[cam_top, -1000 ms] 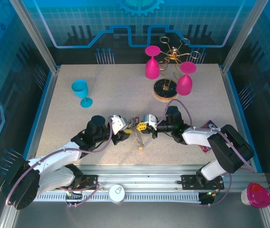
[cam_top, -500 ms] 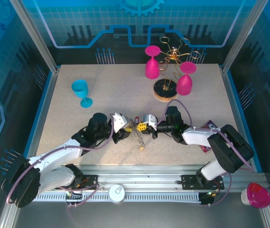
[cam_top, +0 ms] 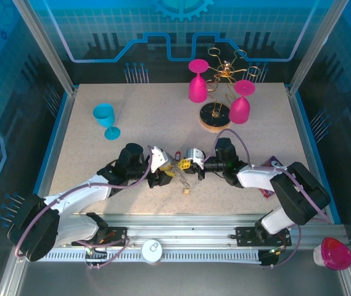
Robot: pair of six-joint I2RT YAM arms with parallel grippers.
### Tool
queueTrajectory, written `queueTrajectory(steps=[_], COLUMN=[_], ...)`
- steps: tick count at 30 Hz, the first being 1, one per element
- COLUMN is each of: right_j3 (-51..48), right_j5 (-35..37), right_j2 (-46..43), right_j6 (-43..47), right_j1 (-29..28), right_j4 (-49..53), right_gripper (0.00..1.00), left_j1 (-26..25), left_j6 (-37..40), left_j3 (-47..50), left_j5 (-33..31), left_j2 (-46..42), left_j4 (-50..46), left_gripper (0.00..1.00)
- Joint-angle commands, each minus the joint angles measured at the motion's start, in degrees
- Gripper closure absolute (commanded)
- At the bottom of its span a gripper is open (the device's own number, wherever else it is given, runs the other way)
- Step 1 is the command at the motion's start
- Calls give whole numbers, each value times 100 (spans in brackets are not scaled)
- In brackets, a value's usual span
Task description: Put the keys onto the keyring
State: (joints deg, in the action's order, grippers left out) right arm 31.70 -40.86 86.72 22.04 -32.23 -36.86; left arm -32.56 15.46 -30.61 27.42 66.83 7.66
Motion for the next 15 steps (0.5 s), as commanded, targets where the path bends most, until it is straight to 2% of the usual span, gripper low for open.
queueTrajectory(steps=[1,9,15], right_j3=[46,108,122], right_j5=[42,40,59], right_j2=[-146,-98,-85], right_j6=[29,-31,-82], right_j1=[-37,-42,-78], right_j4=[39,30,-18], right_gripper=[100,100,100], left_j1=[46,8,-271], left_j6=[255,571,711], left_j3=[-149,23,55], left_j5=[412,662,519], left_j2=[-17,-271,-193], left_j4=[-162,-213,-115], left_gripper=[58,59,58])
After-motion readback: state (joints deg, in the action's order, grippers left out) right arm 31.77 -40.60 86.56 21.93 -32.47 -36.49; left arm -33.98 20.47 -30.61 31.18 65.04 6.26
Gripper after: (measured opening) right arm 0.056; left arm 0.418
